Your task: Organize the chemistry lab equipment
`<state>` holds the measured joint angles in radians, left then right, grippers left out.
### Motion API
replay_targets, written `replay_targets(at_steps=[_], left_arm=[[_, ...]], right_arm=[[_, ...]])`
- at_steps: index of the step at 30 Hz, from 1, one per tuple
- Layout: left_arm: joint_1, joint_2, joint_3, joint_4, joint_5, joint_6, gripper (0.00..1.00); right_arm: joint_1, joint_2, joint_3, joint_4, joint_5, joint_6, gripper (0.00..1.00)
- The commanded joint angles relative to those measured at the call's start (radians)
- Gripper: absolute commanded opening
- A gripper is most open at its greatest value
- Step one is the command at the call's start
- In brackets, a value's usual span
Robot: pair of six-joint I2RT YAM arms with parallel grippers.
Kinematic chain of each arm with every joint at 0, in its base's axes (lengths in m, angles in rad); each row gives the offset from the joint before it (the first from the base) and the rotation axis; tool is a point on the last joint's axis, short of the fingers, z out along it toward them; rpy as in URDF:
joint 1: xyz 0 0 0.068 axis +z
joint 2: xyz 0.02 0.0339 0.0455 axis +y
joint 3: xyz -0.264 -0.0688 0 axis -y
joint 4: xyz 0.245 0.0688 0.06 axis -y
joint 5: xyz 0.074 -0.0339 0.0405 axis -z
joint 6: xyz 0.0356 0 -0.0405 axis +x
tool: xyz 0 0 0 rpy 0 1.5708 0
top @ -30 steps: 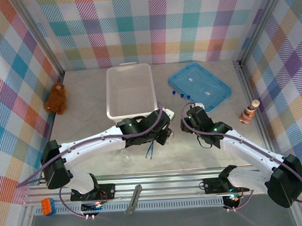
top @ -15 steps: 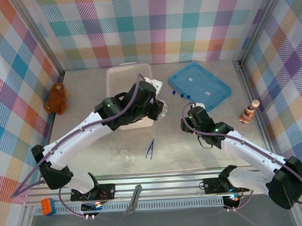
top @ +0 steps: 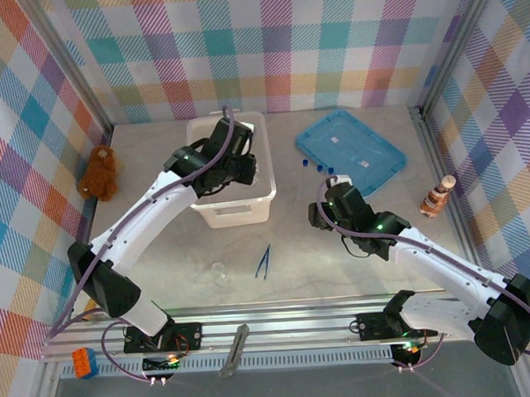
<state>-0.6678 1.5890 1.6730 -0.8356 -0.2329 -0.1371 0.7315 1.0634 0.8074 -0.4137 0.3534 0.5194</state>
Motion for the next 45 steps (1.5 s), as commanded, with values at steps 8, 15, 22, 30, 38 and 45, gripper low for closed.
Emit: replay_targets(at_steps=[8,15,22,30,38,45], left_arm=[[0.047,0.086,-0.065,0.108,0.004,0.021,0.05],[0.058,0.139,-0.108,0.174,0.005,0.007,0.04],[0.061,0.183,-0.144,0.216,0.006,-0.011,0.03],[0.065,0.202,-0.197,0.267,0.034,-0.038,0.03],[0.066,0.189,-0.274,0.324,0.042,-0.074,0.03],[0.066,0.208,-0.279,0.320,0.036,-0.085,0.03]], right_arm=[[0.035,0.026,0.052,-0.017,-0.011,-0.005,0.57],[0.049,0.035,0.058,-0.018,-0.007,0.002,0.57],[0.057,0.041,0.055,-0.020,-0.003,0.017,0.57],[0.061,0.046,0.056,-0.024,0.001,0.018,0.57],[0.063,0.050,0.053,-0.021,0.000,0.021,0.58],[0.063,0.052,0.053,-0.020,0.001,0.022,0.58]])
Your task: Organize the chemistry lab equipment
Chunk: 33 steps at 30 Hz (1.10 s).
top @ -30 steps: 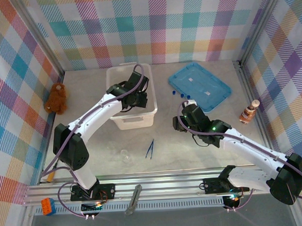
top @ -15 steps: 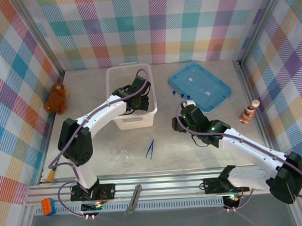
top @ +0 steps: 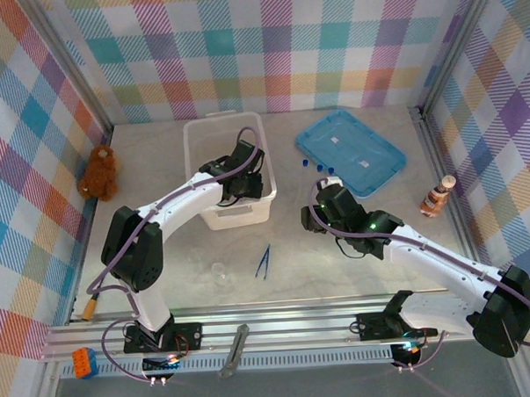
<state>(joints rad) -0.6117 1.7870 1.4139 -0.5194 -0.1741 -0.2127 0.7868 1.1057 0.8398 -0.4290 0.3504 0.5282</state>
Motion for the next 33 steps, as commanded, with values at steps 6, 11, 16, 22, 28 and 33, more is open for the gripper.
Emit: replay_targets(at_steps=[6,11,16,22,28,33], left_arm=[[0.020,0.016,0.018,-0.027,-0.042,-0.034,0.03],[0.043,0.009,0.049,-0.049,-0.053,-0.055,0.03],[0.059,0.013,0.074,-0.074,-0.054,-0.072,0.03],[0.059,0.043,0.085,-0.099,-0.056,-0.080,0.03],[0.059,0.067,0.078,-0.110,-0.057,-0.095,0.03],[0.060,0.074,0.063,-0.105,-0.046,-0.110,0.03]], right_arm=[[0.009,0.013,0.019,-0.004,0.004,0.016,0.58],[0.011,0.014,0.016,-0.001,0.004,0.016,0.58],[0.011,0.019,0.014,0.003,0.004,0.017,0.58],[0.011,0.025,0.016,0.008,0.005,0.014,0.58],[0.011,0.031,0.016,0.009,0.006,0.014,0.58],[0.011,0.036,0.015,0.012,0.007,0.015,0.58]])
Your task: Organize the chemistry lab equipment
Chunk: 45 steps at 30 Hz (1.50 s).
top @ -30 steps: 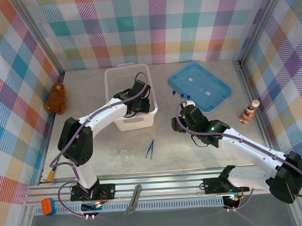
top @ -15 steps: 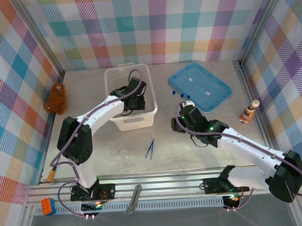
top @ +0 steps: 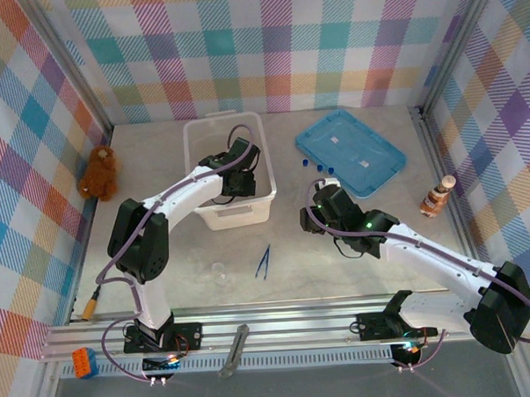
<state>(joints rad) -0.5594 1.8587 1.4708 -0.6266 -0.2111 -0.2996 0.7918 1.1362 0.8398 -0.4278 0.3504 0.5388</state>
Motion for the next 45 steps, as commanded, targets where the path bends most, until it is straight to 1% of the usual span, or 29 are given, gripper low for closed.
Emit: replay_targets(at_steps=[1,6,13,16,23,26,34,42,45], left_arm=[[0.007,0.002,0.002,0.005,-0.001,-0.026,0.03],[0.008,0.006,-0.025,0.008,0.019,-0.044,0.08],[0.007,0.006,-0.034,0.005,0.033,-0.052,0.20],[0.007,0.005,-0.033,0.002,0.032,-0.052,0.23],[0.007,-0.003,-0.019,-0.006,0.026,-0.054,0.41],[0.007,-0.014,-0.010,-0.010,0.021,-0.055,0.45],[0.007,-0.080,0.021,-0.035,-0.006,-0.046,0.47],[0.007,-0.202,0.063,-0.084,-0.043,-0.025,0.50],[0.006,-0.257,0.051,-0.105,-0.042,-0.023,0.50]], right_arm=[[0.007,0.007,0.013,0.011,0.007,0.003,0.58],[0.006,0.012,0.013,0.014,0.010,0.003,0.58],[0.007,0.021,0.018,0.021,0.013,0.001,0.58],[0.007,0.022,0.018,0.024,0.013,0.001,0.58],[0.007,0.015,0.020,0.018,0.021,-0.002,0.59],[0.007,0.012,0.024,0.014,0.023,-0.005,0.59],[0.007,0.010,0.035,0.010,0.026,-0.011,0.59],[0.006,0.018,0.054,0.014,0.021,-0.019,0.61],[0.007,0.015,0.060,0.015,0.018,-0.022,0.62]])
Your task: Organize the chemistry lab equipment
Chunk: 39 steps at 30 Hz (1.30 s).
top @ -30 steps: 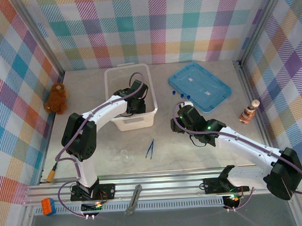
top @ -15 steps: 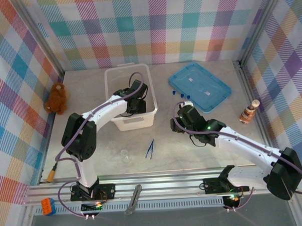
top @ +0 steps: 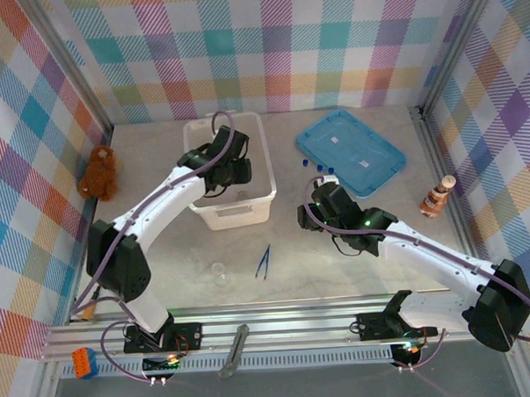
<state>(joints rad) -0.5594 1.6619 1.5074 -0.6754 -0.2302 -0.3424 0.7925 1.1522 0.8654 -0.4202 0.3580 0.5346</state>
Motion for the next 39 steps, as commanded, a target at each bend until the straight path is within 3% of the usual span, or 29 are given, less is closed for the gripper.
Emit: replay_targets(at_steps=[1,9,20,29,39], left_arm=[[0.002,-0.085,0.001,-0.062,-0.023,0.020,0.50],[-0.084,-0.332,-0.176,-0.111,-0.109,0.021,0.50],[-0.359,-0.584,-0.386,-0.277,-0.291,-0.172,0.50],[-0.462,-0.673,-0.624,-0.292,-0.294,-0.375,0.52],[-0.476,-0.652,-0.742,-0.211,-0.221,-0.393,0.56]], right_arm=[[0.007,-0.002,0.037,0.006,0.007,-0.019,0.62],[0.017,0.006,0.043,0.027,-0.036,-0.040,0.62],[0.058,0.050,0.055,0.060,-0.056,-0.056,0.62],[0.082,0.044,0.047,0.047,-0.053,-0.053,0.63],[0.094,0.053,0.050,0.041,-0.054,-0.046,0.63]])
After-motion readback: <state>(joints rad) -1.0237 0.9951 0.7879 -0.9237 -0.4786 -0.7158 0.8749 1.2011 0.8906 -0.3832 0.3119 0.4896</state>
